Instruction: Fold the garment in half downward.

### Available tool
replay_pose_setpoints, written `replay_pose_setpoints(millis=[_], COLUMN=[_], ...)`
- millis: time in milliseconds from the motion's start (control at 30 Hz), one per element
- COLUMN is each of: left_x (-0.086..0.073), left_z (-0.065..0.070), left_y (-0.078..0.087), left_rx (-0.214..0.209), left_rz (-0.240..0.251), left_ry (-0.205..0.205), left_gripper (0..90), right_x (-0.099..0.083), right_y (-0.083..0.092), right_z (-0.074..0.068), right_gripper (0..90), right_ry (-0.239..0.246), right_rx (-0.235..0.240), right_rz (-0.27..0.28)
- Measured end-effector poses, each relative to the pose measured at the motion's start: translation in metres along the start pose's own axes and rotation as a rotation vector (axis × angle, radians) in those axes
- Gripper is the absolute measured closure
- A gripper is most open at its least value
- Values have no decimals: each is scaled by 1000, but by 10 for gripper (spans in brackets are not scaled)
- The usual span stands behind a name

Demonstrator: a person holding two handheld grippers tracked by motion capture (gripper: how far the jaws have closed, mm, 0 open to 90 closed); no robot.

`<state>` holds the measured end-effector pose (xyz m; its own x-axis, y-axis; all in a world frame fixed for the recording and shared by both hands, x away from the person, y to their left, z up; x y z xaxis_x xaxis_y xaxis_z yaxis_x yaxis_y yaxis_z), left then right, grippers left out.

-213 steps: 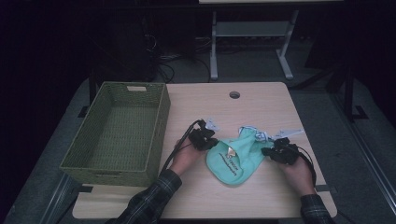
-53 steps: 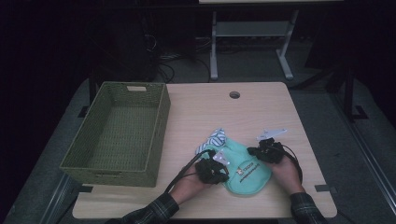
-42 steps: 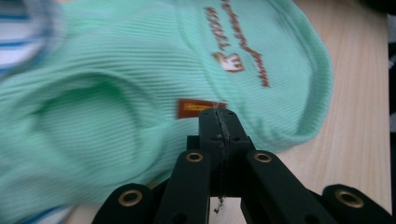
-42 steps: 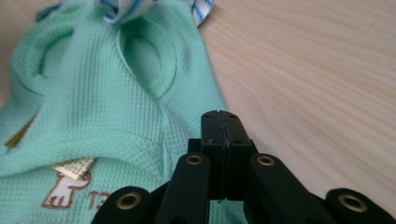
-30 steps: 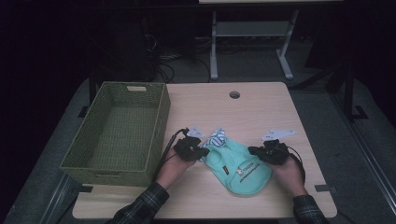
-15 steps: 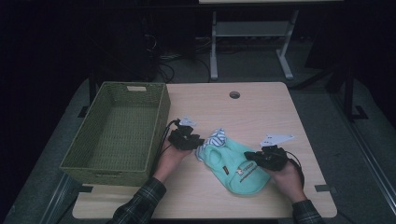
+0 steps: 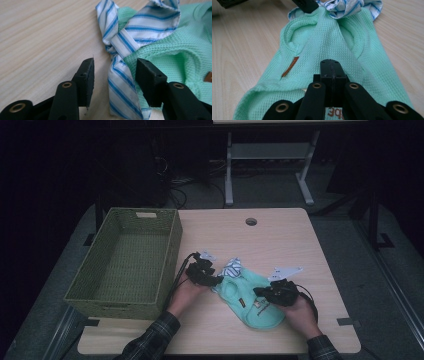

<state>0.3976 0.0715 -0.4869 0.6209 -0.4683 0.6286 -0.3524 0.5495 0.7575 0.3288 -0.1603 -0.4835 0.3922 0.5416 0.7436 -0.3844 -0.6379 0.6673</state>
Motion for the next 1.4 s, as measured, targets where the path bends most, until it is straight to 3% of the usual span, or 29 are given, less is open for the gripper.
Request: replay_pose_setpoints(millis=[333,467,867,967,1100,1200,1400], left_x=[-4,-4,-3,-2,0,5,16], left_z=[8,11,12,13,8,8,11], left_y=[-6,-6,-6,-6,-3,4,24], left_rx=[43,39,-2,3,0,-4,-17], left_rz=[-33,-30,-38,-41,-25,7,72], left_ry=[-81,-94,-83,-91,-63,-44,-46], left_gripper=[441,508,817,838,846,846,847], right_x=[-3,-3,-3,-2,-2,-1,4], right_y=[-14,-14,-16,-16,-17,-17,-22], right_z=[1,1,0,-1,-1,-1,-1], right_gripper=[898,898,898,898,898,898,898], right_ry=[14,23,27,26,37,30,38], right_rx=[2,-7,-8,-9,-10,-4,-1], right_rz=[-53,-67,-75,-82,-88,-94,-91])
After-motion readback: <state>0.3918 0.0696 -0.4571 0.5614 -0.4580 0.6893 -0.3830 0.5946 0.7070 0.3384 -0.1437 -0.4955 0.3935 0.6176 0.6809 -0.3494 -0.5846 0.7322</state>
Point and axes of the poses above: each handheld gripper's, and its own axes: y roughly backward along the jaws, x roughly out of its top, z roughly to its right, the point moved 4 cm from there along -y, roughly forward along the jaws, and after that the axes turned 7 degrees about y, right-handed, at the moved point
